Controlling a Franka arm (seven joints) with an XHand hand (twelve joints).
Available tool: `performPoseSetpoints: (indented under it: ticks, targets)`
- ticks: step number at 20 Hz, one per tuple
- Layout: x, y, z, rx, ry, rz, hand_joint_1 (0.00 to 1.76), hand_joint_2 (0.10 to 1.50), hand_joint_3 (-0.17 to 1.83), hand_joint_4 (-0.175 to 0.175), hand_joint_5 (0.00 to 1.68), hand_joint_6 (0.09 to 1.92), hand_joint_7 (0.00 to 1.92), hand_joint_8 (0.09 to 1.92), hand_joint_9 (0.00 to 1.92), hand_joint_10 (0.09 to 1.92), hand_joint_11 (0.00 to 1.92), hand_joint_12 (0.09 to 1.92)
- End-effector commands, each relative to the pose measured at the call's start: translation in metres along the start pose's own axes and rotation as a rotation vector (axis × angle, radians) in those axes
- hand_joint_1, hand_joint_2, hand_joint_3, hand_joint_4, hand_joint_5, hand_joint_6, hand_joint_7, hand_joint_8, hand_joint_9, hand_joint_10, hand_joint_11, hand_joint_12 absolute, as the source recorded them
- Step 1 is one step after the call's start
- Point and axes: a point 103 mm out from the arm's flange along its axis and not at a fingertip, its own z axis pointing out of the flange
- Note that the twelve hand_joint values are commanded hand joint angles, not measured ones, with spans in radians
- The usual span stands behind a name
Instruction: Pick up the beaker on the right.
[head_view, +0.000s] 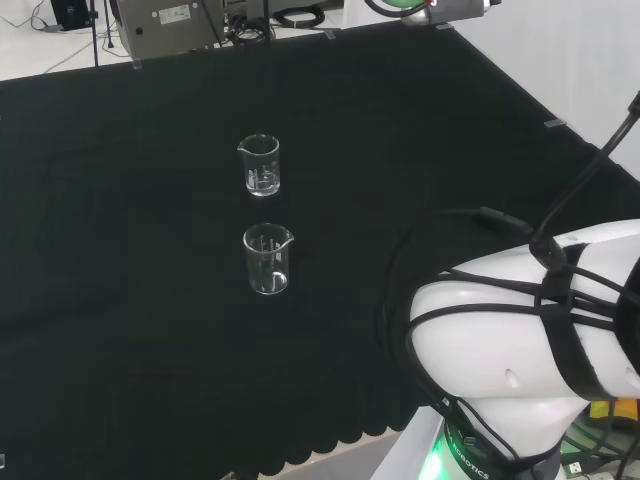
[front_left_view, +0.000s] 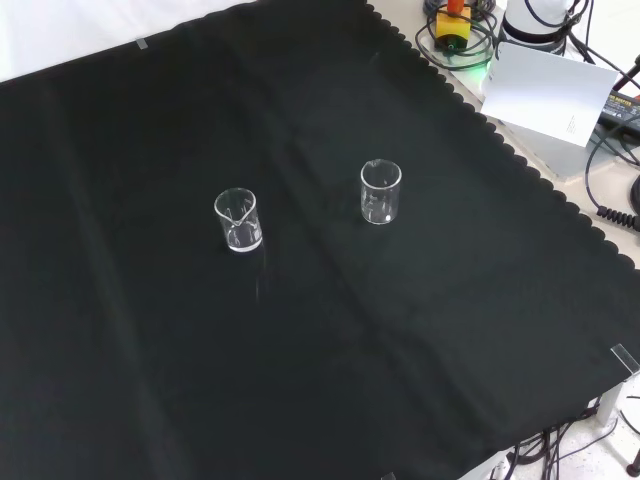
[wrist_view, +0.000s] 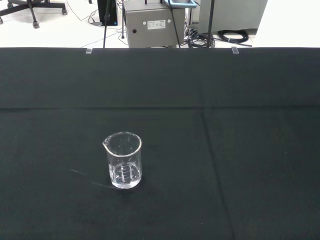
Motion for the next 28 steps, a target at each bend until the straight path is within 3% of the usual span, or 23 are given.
performPoseSetpoints:
  ticks: [1, 4, 10, 22, 25, 28]
  targets:
    - [-0.001, 0.0, 0.0, -0.009, -0.006, -0.001, 0.16, 1.26, 0.02, -0.024, 0.32, 0.09, 0.02, 0.61, 0.21, 0.7, 0.09, 1.4]
    - [-0.003, 0.0, -0.003, -0.014, -0.009, -0.002, 0.02, 1.34, 0.06, -0.014, 0.31, 0.09, 0.01, 0.57, 0.2, 0.68, 0.09, 1.38]
    - [-0.004, 0.006, 0.008, 0.003, -0.011, 0.012, 0.01, 1.35, 0.06, -0.013, 0.31, 0.09, 0.02, 0.56, 0.21, 0.66, 0.09, 1.38]
    - [-0.031, 0.046, 0.075, 0.081, 0.03, 0.074, 0.08, 1.33, 0.05, -0.017, 0.32, 0.09, 0.06, 0.56, 0.25, 0.67, 0.11, 1.38]
    - [-0.041, 0.064, 0.097, 0.085, 0.048, 0.083, 0.26, 1.26, 0.02, -0.02, 0.33, 0.09, 0.1, 0.58, 0.3, 0.69, 0.14, 1.39]
    - [-0.047, 0.09, 0.122, 0.043, 0.054, 0.068, 0.53, 1.18, -0.01, -0.027, 0.39, 0.09, 0.17, 0.62, 0.37, 0.7, 0.2, 1.38]
